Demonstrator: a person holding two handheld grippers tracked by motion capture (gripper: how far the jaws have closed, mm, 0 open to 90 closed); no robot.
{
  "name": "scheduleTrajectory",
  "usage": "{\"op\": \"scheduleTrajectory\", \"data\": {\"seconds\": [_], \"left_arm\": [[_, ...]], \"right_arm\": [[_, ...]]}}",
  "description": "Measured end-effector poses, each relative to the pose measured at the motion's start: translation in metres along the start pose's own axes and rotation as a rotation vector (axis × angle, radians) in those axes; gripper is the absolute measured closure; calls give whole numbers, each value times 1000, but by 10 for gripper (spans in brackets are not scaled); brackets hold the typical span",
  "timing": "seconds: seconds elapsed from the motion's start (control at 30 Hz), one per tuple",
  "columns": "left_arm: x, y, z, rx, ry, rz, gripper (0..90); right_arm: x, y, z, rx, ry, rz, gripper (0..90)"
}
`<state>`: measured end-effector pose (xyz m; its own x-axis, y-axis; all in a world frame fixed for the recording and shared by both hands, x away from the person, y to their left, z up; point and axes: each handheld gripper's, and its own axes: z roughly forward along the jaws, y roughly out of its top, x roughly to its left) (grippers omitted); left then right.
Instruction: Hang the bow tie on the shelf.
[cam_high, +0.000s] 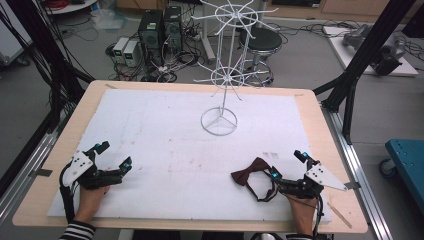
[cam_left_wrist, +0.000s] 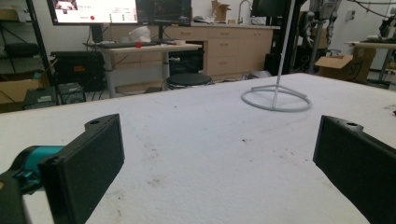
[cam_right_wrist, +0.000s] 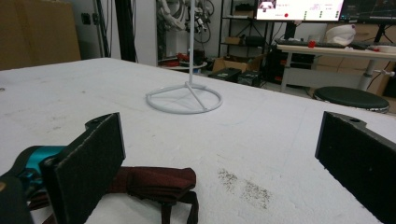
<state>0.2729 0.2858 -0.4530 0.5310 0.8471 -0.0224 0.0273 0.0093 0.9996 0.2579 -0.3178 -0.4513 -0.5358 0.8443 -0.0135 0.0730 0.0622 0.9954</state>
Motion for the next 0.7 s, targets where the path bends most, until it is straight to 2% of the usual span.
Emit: {"op": "scheduleTrajectory", "data": {"seconds": [0.47,0.57,0.6,0.7], "left_arm": [[1,0,0,2,-1,-10,23],[1,0,0,1,-2,-11,23],[1,0,0,1,-1,-11,23],[1,0,0,1,-2,-11,23]], "right_arm": [[-1,0,0,-12,6,-9,7],[0,1,0,4,12,-5,7],[-1,2,2,5,11,-19,7],[1,3,3,24,30,-6,7]]}}
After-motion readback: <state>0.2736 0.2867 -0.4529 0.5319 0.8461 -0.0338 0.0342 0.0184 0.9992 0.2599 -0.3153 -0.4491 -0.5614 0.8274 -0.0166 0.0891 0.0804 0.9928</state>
